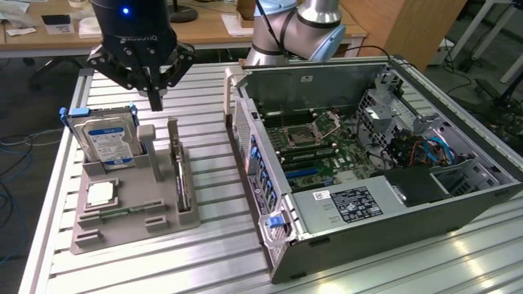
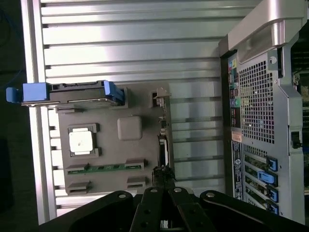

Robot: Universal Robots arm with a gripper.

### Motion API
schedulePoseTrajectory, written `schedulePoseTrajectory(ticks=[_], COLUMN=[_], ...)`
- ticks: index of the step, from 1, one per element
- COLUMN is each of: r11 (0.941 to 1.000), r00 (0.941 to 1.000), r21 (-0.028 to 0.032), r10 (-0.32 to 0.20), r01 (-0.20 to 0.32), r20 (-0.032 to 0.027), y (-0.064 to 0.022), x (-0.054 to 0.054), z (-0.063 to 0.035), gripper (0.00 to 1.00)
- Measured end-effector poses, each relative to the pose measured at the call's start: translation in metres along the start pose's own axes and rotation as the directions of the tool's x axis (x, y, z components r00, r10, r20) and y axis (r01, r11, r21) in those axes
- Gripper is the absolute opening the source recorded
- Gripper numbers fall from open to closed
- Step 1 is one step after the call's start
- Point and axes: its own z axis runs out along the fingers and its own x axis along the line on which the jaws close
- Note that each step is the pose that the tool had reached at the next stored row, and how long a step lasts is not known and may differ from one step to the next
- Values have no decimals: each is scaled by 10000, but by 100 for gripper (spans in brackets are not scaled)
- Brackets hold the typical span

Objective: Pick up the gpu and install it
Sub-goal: 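Reach for the gpu, then pick up the gpu and move the gpu toward the slot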

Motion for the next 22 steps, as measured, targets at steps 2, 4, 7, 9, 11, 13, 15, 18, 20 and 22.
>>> schedulePoseTrajectory(ticks=[2,4,7,9,11,13,15,18,20,22], r11=[10000,10000,10000,10000,10000,10000,10000,10000,10000,10000], r00=[10000,10000,10000,10000,10000,10000,10000,10000,10000,10000], r21=[0,0,0,0,0,0,0,-1,-1,0], r10=[-2,-1,0,-1,0,-1,-1,0,-1,0], r01=[2,1,0,1,0,1,1,0,1,0], r20=[0,0,0,0,0,0,0,0,0,0], y=[0,0,0,0,0,0,0,0,0,0], x=[0,1,1,1,1,1,1,1,1,2], z=[0,0,0,0,0,0,0,0,0,0], gripper=[11,11,11,11,11,11,11,23,29,35])
